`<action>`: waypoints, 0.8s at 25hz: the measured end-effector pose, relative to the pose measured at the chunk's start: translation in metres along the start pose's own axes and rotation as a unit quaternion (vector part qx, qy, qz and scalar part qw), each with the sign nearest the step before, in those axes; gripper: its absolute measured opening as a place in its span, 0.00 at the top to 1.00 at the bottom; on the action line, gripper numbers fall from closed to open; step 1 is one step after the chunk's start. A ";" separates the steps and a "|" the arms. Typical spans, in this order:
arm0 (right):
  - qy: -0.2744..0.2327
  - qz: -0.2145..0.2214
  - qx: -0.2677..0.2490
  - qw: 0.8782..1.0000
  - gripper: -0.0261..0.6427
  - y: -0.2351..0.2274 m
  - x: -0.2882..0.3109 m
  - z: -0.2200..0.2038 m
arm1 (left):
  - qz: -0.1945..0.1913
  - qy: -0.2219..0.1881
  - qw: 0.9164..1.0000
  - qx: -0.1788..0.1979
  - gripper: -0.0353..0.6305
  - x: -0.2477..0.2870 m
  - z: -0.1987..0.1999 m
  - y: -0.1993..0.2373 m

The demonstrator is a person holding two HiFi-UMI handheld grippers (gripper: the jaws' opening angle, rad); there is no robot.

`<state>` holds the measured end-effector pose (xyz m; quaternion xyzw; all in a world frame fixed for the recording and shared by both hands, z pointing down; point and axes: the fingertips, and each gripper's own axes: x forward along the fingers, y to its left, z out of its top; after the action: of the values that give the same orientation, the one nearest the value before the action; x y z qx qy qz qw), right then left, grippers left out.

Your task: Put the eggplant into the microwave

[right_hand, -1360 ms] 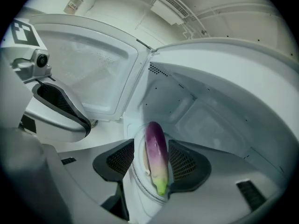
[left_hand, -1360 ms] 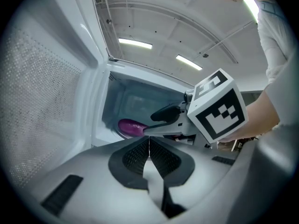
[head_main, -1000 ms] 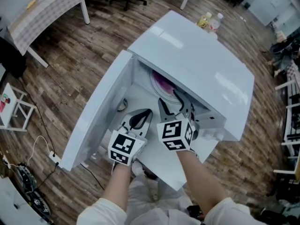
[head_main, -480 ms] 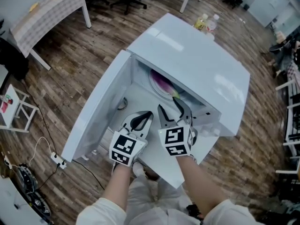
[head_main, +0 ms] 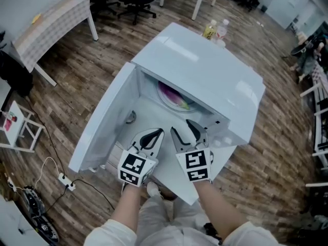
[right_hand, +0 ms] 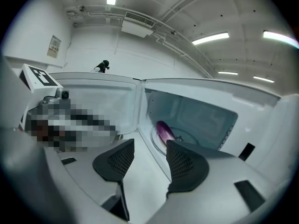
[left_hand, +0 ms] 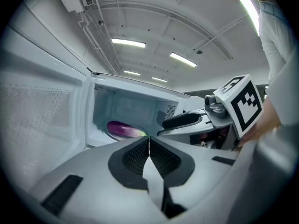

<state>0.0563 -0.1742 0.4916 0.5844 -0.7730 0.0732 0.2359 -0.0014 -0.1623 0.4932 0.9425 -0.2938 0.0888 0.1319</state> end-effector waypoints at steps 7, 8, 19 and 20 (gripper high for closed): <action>-0.007 0.009 0.016 1.000 0.61 0.003 -0.029 -0.009 | -0.004 0.004 1.000 0.004 0.94 -0.011 0.001 -0.015; -0.007 0.012 0.018 1.000 0.61 0.004 -0.032 -0.010 | -0.007 0.006 1.000 0.005 0.94 -0.012 0.001 -0.018; -0.031 0.064 0.020 0.997 0.63 0.027 -0.067 -0.013 | -0.046 0.019 0.999 0.018 0.94 -0.020 0.004 -0.054; -0.032 0.070 0.017 0.997 0.64 0.028 -0.070 -0.014 | -0.048 0.018 0.998 0.019 0.94 -0.021 0.005 -0.058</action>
<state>0.0479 -0.0992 0.4772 0.5347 -0.8179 0.0841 0.1953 0.0151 -0.1067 0.4723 0.9562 -0.2437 0.1052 0.1233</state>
